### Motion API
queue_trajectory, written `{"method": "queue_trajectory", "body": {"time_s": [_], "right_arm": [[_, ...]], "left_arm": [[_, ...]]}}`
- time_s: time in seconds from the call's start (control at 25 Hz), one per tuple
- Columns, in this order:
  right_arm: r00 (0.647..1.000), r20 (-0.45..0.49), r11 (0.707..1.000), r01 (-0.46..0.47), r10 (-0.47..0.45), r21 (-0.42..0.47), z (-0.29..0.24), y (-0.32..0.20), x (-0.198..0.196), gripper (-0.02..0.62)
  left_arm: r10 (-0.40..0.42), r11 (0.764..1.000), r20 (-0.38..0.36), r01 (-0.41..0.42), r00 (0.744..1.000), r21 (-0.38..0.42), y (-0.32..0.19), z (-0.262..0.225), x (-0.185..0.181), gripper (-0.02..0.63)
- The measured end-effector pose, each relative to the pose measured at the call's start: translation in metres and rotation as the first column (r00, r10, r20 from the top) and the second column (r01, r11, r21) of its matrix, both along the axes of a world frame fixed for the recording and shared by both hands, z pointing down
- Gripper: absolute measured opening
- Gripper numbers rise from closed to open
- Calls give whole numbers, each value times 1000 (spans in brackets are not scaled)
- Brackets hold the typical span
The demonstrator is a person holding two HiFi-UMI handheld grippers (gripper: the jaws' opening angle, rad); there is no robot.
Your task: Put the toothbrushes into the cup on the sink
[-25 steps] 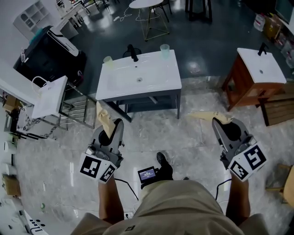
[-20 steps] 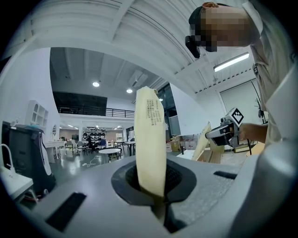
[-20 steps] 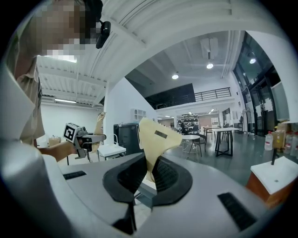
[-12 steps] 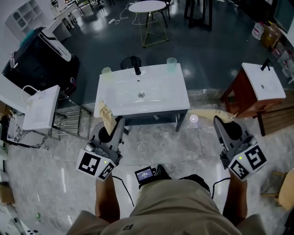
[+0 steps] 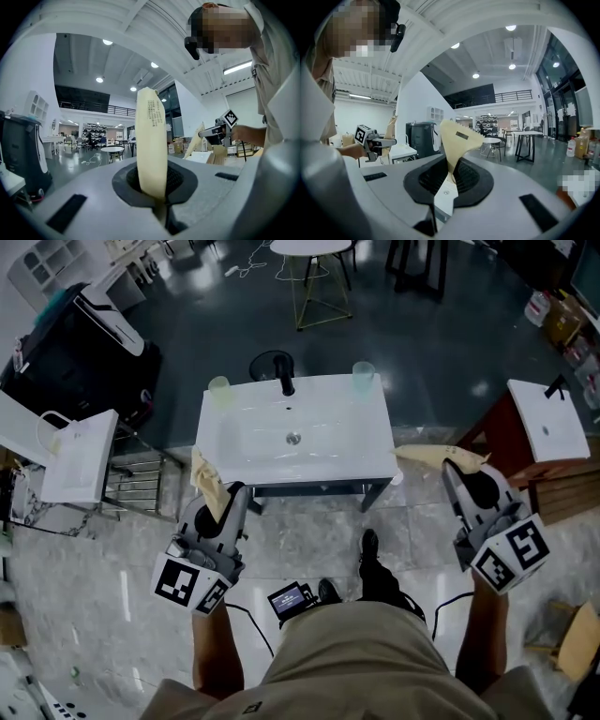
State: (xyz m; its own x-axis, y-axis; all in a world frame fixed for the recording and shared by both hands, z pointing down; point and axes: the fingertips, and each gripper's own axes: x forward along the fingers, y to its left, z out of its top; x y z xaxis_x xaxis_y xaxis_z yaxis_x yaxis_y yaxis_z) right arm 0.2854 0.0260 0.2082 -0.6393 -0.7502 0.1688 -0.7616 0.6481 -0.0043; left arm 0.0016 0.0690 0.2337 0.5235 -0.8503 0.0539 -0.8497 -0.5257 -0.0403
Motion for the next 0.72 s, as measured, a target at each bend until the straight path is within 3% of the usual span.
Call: {"method": "queue_trajectory", "body": {"time_s": [0.4,0.72], "right_arm": [[997,12,997,74,-74,-6,13,-120,8,28],[995,-26,995,99,-100,-30,59,-251,17,28]], "left_arm": [[-96,995,24,97,995,-32,-80,7,8,5],[-166,982,39,168,985,-85,-152,35,26,5]]}}
